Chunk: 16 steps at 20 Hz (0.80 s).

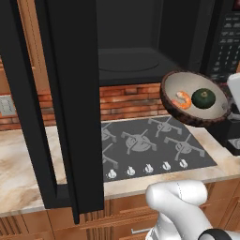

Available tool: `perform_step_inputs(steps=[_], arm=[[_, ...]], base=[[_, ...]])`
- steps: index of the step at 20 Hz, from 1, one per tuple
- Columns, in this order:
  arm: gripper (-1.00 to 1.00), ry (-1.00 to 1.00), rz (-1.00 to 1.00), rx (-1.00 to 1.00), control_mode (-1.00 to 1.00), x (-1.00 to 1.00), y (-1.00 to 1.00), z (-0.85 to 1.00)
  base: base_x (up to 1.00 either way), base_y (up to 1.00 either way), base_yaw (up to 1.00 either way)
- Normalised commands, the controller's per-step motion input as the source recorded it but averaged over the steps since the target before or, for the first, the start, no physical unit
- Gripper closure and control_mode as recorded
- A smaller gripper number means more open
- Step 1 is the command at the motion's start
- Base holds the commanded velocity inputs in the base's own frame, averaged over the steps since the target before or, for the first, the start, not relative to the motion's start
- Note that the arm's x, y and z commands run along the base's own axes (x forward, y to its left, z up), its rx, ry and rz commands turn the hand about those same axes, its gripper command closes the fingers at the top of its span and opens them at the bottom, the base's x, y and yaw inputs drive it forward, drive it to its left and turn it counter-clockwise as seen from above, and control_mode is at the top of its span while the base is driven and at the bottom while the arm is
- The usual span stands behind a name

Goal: The microwave is finished heating the shrimp and squash. Take the bowl containing the food and place it on the dining counter.

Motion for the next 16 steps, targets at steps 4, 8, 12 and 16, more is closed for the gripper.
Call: perform_step_inputs(steps=[4, 8, 12, 16], arm=[[1.00, 0.00, 0.00, 0.00, -1.00, 0.00, 0.00, 0.00], [1.00, 0.00, 0.00, 0.00, -1.00, 0.00, 0.00, 0.00], [1.00, 0.00, 0.00, 0.00, -1.00, 0.00, 0.00, 0.00], [1.00, 0.00, 0.00, 0.00, -1.00, 0.00, 0.00, 0.00]], base=[[0.00, 0.00, 0.00], [0.00, 0.00, 0.00], [0.00, 0.00, 0.00], [0.00, 0.00, 0.00]])
